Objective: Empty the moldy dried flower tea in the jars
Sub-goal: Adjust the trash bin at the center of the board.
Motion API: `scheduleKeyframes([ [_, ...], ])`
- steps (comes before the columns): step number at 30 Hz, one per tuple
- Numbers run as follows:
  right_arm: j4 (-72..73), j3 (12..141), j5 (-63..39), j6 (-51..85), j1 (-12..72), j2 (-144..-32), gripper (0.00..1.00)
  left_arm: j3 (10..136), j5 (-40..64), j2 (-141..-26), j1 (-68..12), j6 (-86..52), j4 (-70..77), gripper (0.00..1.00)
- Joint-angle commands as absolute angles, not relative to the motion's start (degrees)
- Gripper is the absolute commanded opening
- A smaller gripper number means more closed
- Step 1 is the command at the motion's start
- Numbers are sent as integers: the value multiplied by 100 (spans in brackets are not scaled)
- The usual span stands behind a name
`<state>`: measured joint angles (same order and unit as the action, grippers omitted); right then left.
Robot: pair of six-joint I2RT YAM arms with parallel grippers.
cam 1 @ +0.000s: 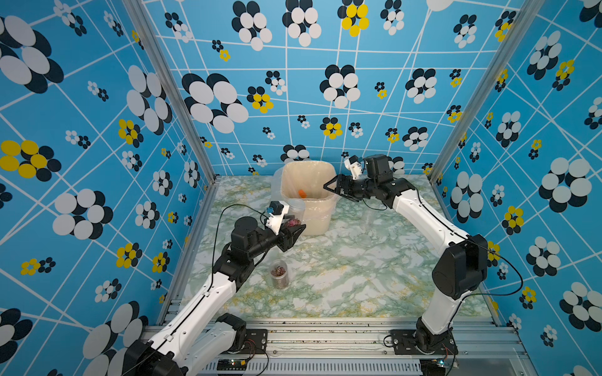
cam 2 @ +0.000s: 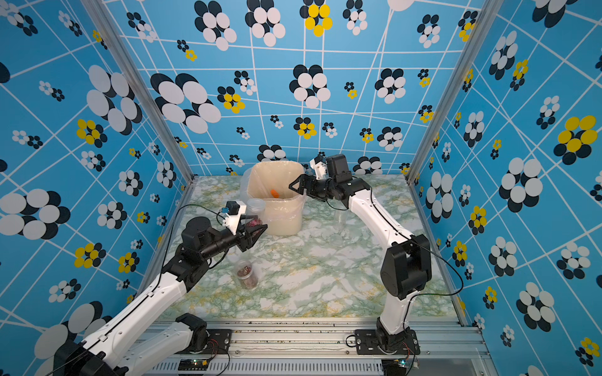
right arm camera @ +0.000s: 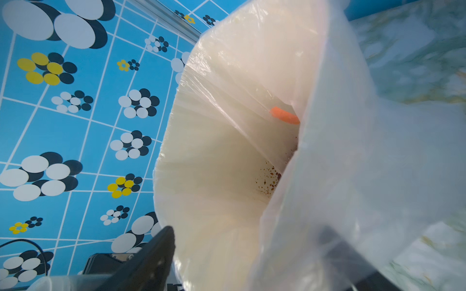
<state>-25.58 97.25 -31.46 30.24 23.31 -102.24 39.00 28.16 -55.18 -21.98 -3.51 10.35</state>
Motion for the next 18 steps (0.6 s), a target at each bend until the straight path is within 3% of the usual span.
scheduleKeyframes([
  [1, -3259, 9802, -2709, 2283, 2298, -9465, 92, 4244, 3053, -5603, -2163, 90, 634, 0],
  [6, -4269, 9838, -2446, 1535, 2298, -8789, 93, 4583, 3189, -5712, -2315, 982, -33, 0],
  [11, -4856, 9929, -3412, 1160, 2325, -8490, 92, 4886, 3194, -5868, -2725, 2167, -648, 0],
  [18, -5582, 10334, -3669, 1238, 2645, -8747, 90, 5117, 2042, -6208, -3363, 3128, -789, 0],
])
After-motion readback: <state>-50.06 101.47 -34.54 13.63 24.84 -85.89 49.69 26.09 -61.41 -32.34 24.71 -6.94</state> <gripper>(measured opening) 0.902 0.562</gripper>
